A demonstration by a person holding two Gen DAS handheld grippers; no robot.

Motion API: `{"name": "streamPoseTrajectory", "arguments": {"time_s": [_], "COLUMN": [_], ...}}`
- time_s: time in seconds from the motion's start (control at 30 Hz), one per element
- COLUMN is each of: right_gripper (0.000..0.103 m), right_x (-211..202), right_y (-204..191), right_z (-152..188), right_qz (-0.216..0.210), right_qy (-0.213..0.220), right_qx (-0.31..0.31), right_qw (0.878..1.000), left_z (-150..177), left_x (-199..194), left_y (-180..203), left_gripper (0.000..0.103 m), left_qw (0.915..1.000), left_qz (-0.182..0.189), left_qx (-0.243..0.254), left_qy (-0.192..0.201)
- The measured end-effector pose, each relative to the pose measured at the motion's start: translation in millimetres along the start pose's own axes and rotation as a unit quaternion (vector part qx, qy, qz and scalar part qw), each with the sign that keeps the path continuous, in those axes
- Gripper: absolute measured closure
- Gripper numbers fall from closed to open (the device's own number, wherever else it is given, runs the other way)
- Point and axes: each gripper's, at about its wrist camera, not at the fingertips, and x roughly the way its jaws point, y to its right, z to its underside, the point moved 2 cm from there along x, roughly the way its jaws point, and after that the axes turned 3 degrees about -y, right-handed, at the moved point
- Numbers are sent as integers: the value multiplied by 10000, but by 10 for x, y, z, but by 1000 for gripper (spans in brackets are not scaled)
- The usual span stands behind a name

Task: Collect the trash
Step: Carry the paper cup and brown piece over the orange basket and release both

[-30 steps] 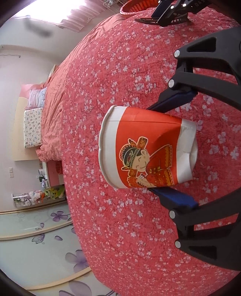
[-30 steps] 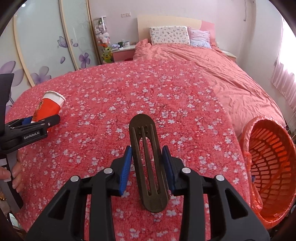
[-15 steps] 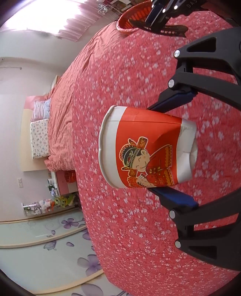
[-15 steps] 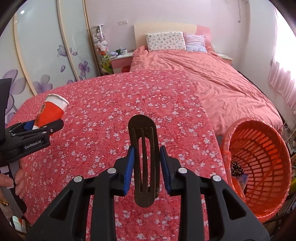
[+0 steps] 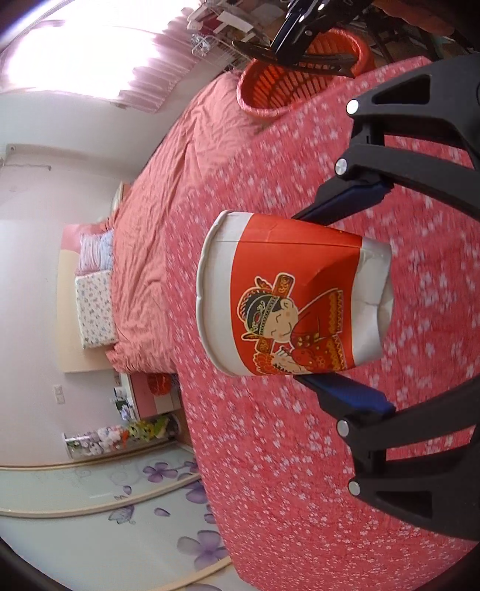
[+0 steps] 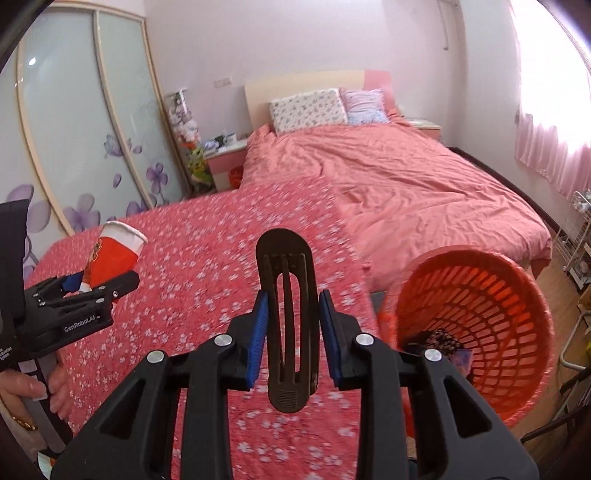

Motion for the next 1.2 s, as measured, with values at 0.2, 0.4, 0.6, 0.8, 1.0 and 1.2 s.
{"name": "streamPoseTrajectory", "arguments": {"time_s": [0.2, 0.4, 0.6, 0.8, 1.0, 1.2], "right_gripper": [75, 75, 75, 75, 75, 67], "right_x": [-207, -408, -495, -437, -313, -189], "right_y": [357, 761, 1160, 1547, 1839, 2085], "right_z": [-8, -1, 34, 97, 117, 119], "right_qz": [198, 451, 697, 808, 780, 635], "right_qy": [216, 420, 516, 469, 399, 334], "right_qx": [257, 567, 917, 1295, 1653, 1902], "right_qw": [9992, 9965, 9920, 9872, 9823, 9791], "left_z": [-68, -96, -94, -59, -1, 87], "left_x": [-130, -199, -176, -9, 246, 624], "left_y": [478, 1041, 1602, 2191, 2662, 2891], "left_gripper": [29, 29, 29, 29, 29, 16], "left_qw": [9990, 9950, 9890, 9820, 9758, 9739], "left_qz": [359, 819, 1225, 1541, 1723, 1694], "left_qx": [243, 531, 804, 1087, 1346, 1460], "left_qy": [148, 223, 221, 104, -74, -390]}}
